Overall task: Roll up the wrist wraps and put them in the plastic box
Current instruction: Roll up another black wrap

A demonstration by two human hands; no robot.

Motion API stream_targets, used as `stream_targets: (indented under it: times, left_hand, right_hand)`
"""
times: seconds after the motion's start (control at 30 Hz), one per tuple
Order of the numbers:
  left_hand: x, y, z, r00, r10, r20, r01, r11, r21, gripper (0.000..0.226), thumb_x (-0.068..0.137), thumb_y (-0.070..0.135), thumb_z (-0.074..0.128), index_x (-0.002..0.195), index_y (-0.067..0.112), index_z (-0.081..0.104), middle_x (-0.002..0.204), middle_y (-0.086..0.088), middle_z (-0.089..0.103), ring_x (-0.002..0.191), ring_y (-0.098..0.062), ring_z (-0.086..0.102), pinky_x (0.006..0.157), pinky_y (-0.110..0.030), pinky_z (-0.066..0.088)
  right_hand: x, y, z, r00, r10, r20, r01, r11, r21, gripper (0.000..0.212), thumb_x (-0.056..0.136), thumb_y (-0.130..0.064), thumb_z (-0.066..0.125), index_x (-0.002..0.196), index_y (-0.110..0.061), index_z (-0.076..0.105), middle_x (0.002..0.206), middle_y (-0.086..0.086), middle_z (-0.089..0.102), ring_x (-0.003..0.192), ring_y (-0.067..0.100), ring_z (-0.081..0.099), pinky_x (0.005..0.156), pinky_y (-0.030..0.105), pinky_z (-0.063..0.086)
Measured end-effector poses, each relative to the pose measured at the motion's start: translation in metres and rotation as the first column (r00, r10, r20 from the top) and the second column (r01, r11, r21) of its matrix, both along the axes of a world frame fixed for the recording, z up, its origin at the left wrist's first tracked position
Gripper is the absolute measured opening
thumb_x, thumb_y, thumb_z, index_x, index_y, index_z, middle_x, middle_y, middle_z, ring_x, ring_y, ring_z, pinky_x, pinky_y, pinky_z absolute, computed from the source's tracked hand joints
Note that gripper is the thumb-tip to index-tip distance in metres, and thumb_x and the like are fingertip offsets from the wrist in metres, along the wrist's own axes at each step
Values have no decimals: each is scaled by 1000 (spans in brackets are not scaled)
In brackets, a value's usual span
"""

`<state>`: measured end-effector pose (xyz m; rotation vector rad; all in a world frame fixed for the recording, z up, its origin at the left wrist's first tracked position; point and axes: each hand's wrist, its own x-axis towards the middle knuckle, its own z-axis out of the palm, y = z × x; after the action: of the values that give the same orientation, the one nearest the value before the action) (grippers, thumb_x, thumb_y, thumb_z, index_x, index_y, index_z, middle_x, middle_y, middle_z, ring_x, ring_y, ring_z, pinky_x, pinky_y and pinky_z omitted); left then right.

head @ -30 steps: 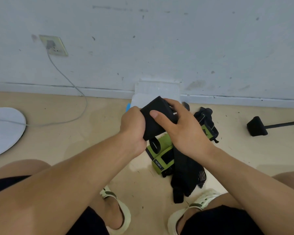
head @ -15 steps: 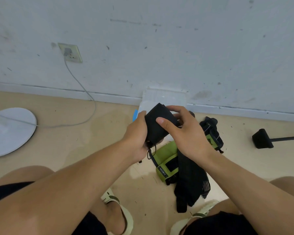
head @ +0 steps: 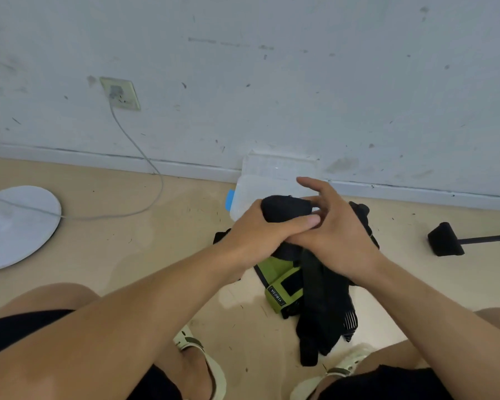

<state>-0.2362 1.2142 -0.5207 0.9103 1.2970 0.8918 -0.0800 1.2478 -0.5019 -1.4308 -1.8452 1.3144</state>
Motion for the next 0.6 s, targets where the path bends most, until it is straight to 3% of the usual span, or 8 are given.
stream_targets:
  times: [0.1, 0.17, 0.3, 0.5, 0.6]
  left_hand:
    - [7, 1, -8, 983, 176, 52, -175, 984, -24, 35, 84, 34, 84, 118, 28, 76, 104, 2, 81, 98, -18, 78, 92, -46, 63]
    - [9, 2, -9, 958, 258, 121, -253, 966, -62, 31, 87, 32, 81, 117, 25, 77, 102, 1, 81, 96, -18, 78, 89, -44, 64]
    - [12, 7, -11, 924, 371, 91, -368, 929, -52, 40, 81, 40, 85, 114, 21, 74, 99, 0, 81, 90, -17, 79, 73, -32, 65]
    - [9, 11, -7, 972, 233, -14, -234, 972, -22, 36, 79, 46, 85, 106, 23, 78, 94, 4, 81, 88, -13, 78, 69, -26, 60]
    - [9, 12, -8, 981, 195, -20, -196, 979, -63, 36, 81, 44, 83, 108, 21, 78, 94, 3, 81, 87, -13, 78, 70, -27, 58]
  right_hand:
    - [-3, -7, -5, 999, 43, 10, -43, 999, 31, 104, 74, -18, 91, 156, -40, 30, 122, -17, 64, 98, -14, 63, 75, 4, 48]
    - [-2, -3, -3, 1000, 25, 6, -25, 1000, -4, 103, 73, -20, 92, 154, -42, 32, 119, -20, 65, 97, -17, 62, 75, 3, 47]
    - [1, 3, 1, 993, 115, -21, -117, 990, -79, 55, 72, -23, 93, 120, -34, 68, 106, -14, 76, 96, -4, 71, 81, 14, 54]
    - [7, -2, -8, 994, 94, -60, -98, 992, -78, 42, 72, -25, 94, 109, -31, 75, 99, -6, 79, 95, 11, 76, 98, 41, 57]
    - [10, 0, -13, 991, 98, -86, -105, 991, -84, 45, 70, -20, 95, 109, -31, 76, 97, 0, 79, 90, 19, 78, 97, 45, 58]
